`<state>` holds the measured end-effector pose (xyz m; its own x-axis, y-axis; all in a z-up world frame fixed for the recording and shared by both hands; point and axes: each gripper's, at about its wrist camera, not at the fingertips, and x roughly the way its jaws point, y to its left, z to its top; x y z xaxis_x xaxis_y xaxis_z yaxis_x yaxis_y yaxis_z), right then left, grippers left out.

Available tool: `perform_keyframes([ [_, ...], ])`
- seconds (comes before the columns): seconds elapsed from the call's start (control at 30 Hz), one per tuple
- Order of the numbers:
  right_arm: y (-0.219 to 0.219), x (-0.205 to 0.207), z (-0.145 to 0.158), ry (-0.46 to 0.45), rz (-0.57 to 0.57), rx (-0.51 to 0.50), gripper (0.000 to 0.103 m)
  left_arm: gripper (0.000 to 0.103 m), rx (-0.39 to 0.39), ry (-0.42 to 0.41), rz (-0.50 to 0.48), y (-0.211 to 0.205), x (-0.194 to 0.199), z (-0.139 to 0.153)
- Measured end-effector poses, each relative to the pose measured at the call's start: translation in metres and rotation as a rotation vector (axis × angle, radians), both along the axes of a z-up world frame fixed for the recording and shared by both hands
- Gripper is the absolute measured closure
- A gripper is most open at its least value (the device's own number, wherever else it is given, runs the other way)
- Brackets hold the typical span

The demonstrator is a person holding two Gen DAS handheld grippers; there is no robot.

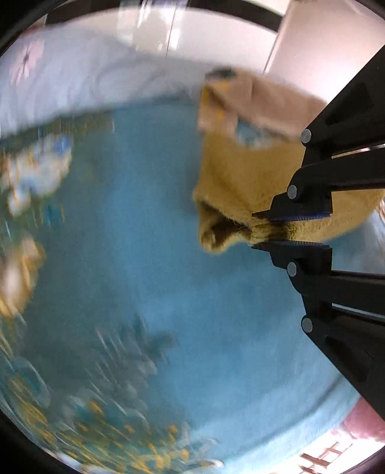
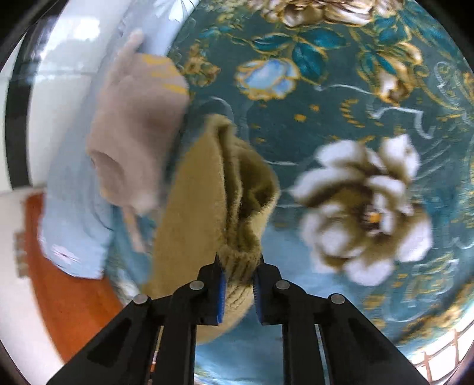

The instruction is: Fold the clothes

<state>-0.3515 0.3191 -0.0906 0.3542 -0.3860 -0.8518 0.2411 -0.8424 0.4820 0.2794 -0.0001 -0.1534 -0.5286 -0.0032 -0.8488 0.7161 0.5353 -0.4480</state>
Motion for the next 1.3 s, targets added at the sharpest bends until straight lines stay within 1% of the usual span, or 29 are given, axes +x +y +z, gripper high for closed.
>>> perform_keyframes([
  [0.03,0.007,0.001,-0.012,-0.016,-0.001,0.034,0.087,0.091,0.050,-0.002,0.032,0.007,0.007,-0.014],
  [0.07,0.013,0.003,-0.023,-0.041,-0.013,0.075,0.087,0.088,0.073,0.016,0.070,0.011,0.012,-0.022],
  [0.1,0.017,0.004,-0.029,-0.053,-0.027,0.091,0.087,0.087,0.086,0.041,0.110,0.014,0.015,-0.027],
  [0.13,0.018,0.004,-0.030,-0.053,-0.042,0.093,0.087,0.079,0.100,0.066,0.149,0.018,0.019,-0.033],
  [0.17,0.019,0.003,-0.029,-0.053,-0.055,0.088,0.087,0.065,0.097,0.062,0.138,0.017,0.017,-0.033],
  [0.23,0.015,0.000,-0.026,-0.052,-0.047,0.086,0.084,0.039,0.078,0.035,0.082,0.012,0.011,-0.029],
  [0.27,0.013,-0.001,-0.024,-0.050,-0.036,0.092,0.083,0.037,0.069,0.021,0.054,0.009,0.008,-0.027],
  [0.37,0.005,-0.005,-0.014,-0.031,0.006,0.104,0.083,0.037,0.042,-0.019,-0.029,0.001,0.000,-0.022],
  [0.4,0.002,-0.006,-0.011,-0.020,0.020,0.105,0.083,0.037,0.030,-0.047,-0.057,-0.002,-0.004,-0.018],
  [0.5,0.002,-0.003,0.003,0.023,0.067,0.121,0.083,0.037,-0.092,-0.125,-0.182,-0.020,-0.022,0.007],
  [0.6,0.005,-0.002,0.012,0.048,0.092,0.137,0.082,0.037,-0.229,-0.130,-0.402,-0.046,-0.057,0.030],
  [0.63,0.005,-0.003,0.015,0.055,0.099,0.143,0.082,0.035,-0.264,-0.128,-0.483,-0.055,-0.070,0.034],
  [0.67,0.005,-0.004,0.018,0.063,0.106,0.150,0.082,0.031,-0.294,-0.130,-0.574,-0.062,-0.087,0.037],
  [0.7,0.009,-0.003,0.016,0.071,0.111,0.154,0.082,0.030,-0.317,-0.134,-0.652,-0.068,-0.099,0.037],
  [0.73,0.011,-0.005,0.020,0.080,0.115,0.155,0.082,0.030,-0.337,-0.138,-0.717,-0.075,-0.110,0.036],
  [0.77,0.017,0.003,0.022,0.088,0.117,0.155,0.082,0.029,-0.350,-0.147,-0.772,-0.077,-0.116,0.033],
  [0.83,0.015,0.008,0.025,0.104,0.121,0.159,0.081,0.029,-0.366,-0.160,-0.867,-0.078,-0.122,0.024],
  [0.87,0.009,0.014,0.023,0.111,0.123,0.163,0.080,0.028,-0.370,-0.163,-0.906,-0.078,-0.124,0.021],
  [0.93,0.009,0.014,0.026,0.131,0.127,0.176,0.075,0.028,-0.378,-0.160,-0.977,-0.079,-0.130,0.014],
  [0.97,0.010,0.013,0.028,0.139,0.128,0.180,0.074,0.028,-0.380,-0.152,-1.007,-0.081,-0.136,0.009],
  [1.03,0.012,0.012,0.032,0.154,0.124,0.193,0.073,0.028,-0.386,-0.125,-1.043,-0.083,-0.143,0.005],
  [1.13,0.013,0.015,0.034,0.162,0.119,0.209,0.073,0.031,-0.396,-0.073,-1.069,-0.083,-0.156,0.008],
  [1.17,0.014,0.016,0.034,0.165,0.117,0.214,0.073,0.038,-0.406,-0.062,-1.072,-0.082,-0.154,0.009],
  [1.2,0.014,0.017,0.035,0.167,0.115,0.220,0.073,0.044,-0.417,-0.049,-1.074,-0.081,-0.151,0.012],
  [1.23,0.012,0.021,0.036,0.167,0.120,0.219,0.073,0.059,-0.424,-0.043,-1.092,-0.081,-0.150,0.015],
  [1.27,0.009,0.025,0.035,0.167,0.126,0.217,0.073,0.071,-0.429,-0.038,-1.115,-0.082,-0.149,0.019],
  [1.3,0.006,0.029,0.035,0.165,0.134,0.214,0.073,0.075,-0.434,-0.033,-1.138,-0.082,-0.148,0.022],
])
